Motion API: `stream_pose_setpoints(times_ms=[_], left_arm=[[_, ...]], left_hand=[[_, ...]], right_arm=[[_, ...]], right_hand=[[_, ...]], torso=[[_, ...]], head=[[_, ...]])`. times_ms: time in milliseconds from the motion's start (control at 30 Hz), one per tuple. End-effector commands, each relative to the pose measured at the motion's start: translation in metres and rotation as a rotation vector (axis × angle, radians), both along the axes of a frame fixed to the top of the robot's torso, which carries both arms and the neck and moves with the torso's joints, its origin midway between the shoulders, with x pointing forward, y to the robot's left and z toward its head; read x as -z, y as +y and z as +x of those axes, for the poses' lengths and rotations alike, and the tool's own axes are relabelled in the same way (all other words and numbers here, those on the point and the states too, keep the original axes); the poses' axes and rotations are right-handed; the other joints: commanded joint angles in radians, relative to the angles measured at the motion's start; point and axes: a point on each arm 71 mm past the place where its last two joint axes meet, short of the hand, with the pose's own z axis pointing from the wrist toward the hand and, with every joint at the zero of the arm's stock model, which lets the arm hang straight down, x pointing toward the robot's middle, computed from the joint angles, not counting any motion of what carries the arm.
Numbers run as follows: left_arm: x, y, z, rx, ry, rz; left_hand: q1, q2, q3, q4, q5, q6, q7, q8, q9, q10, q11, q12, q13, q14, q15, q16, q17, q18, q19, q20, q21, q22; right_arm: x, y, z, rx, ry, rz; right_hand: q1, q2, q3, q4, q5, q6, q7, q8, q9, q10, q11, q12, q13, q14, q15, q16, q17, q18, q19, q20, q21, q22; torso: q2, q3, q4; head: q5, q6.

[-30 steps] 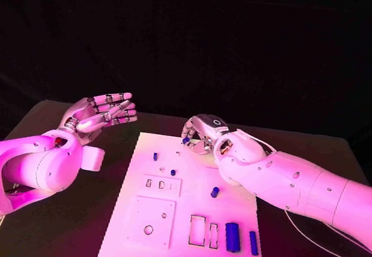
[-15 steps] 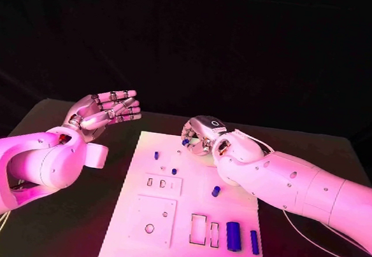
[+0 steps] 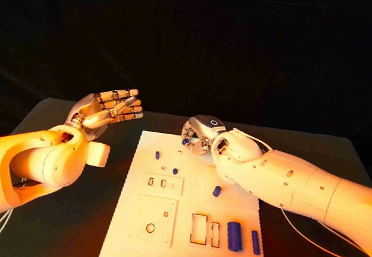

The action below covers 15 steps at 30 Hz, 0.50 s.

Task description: Assemble the parts on the task board

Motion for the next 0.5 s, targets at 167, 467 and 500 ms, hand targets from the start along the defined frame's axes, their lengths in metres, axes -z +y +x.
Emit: stream_pose_setpoints(times_ms=[167,467,500], left_arm=[[-0.0027,-0.0024,0.0004,0.022,-0.007,-0.012],[-0.0033,-0.0018,0.0007,0.022,-0.006,-0.011],[-0.0033,-0.0017,0.0007,0.022,-0.006,-0.011]], left_hand=[[-0.010,0.001,0.008,0.000,-0.006,0.004,0.101,0.005,0.001,0.005,0.001,0.007,0.001,0.005,0.001,0.005,0.001,0.014,0.006,0.000,0.004,0.001],[-0.010,0.001,0.008,0.000,-0.006,0.004,0.101,0.005,0.001,0.005,0.001,0.007,0.001,0.005,0.001,0.005,0.001,0.014,0.006,0.000,0.004,0.001],[-0.010,0.001,0.008,0.000,-0.006,0.004,0.101,0.005,0.001,0.005,0.001,0.007,0.001,0.005,0.001,0.005,0.001,0.014,0.006,0.000,0.004,0.001]], right_arm=[[0.0060,-0.0013,0.0012,0.018,0.018,-0.034],[0.0052,-0.0053,0.0001,0.016,0.020,-0.017],[0.0047,-0.0072,-0.0008,0.016,0.020,-0.011]], right_hand=[[-0.020,-0.002,0.007,0.000,0.002,-0.016,0.004,0.001,0.003,-0.006,-0.004,0.004,0.046,0.029,0.011,0.004,-0.001,-0.007,-0.008,0.005,0.001,0.001],[-0.059,-0.051,-0.044,0.011,-0.010,-0.156,0.033,-0.068,-0.009,-0.219,0.047,-0.068,-0.017,-0.017,0.055,-0.053,-0.121,0.024,-0.119,0.046,-0.133,-0.153],[-0.050,-0.045,-0.081,0.013,-0.009,-0.169,0.030,-0.077,-0.011,-0.243,0.051,-0.065,-0.022,-0.031,0.058,-0.071,-0.154,0.031,-0.145,0.050,-0.167,-0.190]], torso=[[0.001,-0.0002,-0.0017],[0.000,0.0003,-0.0030],[-0.001,0.0002,-0.0038]], head=[[0.003,0.001],[0.007,0.001],[0.008,-0.001]])
